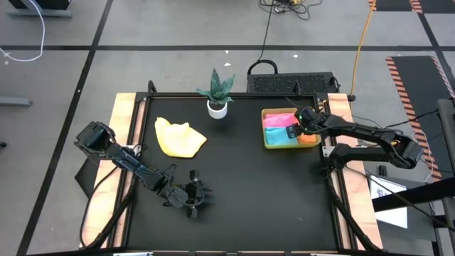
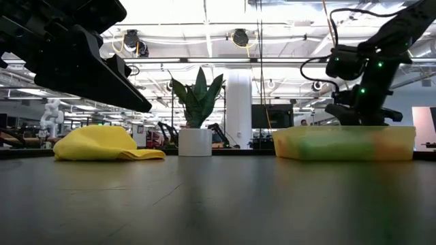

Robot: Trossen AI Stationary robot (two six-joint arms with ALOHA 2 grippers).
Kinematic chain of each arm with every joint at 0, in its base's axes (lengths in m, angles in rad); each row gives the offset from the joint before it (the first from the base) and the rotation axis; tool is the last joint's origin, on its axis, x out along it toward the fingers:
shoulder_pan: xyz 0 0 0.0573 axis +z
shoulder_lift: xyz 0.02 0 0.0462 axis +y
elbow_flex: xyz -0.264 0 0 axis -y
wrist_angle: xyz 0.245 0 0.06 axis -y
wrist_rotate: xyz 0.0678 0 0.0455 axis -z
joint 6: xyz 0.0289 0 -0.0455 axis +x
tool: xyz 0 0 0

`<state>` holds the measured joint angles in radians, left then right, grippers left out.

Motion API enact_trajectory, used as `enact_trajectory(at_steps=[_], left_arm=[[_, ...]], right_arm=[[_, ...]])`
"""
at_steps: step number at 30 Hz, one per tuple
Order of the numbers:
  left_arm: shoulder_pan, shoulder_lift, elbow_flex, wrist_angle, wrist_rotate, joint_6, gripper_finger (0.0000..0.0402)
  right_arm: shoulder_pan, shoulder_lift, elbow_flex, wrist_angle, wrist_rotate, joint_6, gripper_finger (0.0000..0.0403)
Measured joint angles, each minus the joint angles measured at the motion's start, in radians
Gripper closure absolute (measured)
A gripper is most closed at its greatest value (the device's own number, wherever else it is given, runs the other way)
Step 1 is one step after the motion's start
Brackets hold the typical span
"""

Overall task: Fold microfiber towels
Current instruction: Put the folded orange microfiber cloth into the yellow bin

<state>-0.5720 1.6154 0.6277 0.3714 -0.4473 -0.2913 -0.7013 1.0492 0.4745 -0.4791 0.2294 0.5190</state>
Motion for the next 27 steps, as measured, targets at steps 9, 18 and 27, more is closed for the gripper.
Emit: enact_trajectory(at_steps=[9,18,27], left_arm=[[0.0,0.0,0.0,0.0,0.0,0.006,0.0268],[0.002,0.0,0.0,0.0,0.0,0.009,0.0268],[0.002,0.0,0.0,0.0,0.0,0.008,0.0268]], right_arm=[[0.0,-0.005,0.043,-0.013,-0.115,0.002,0.0286],[0.001,-0.054,0.043,-0.11,-0.199,-0.008,0.0398],[0.0,-0.046,0.018,-0.118,-0.154,0.018,0.0401]])
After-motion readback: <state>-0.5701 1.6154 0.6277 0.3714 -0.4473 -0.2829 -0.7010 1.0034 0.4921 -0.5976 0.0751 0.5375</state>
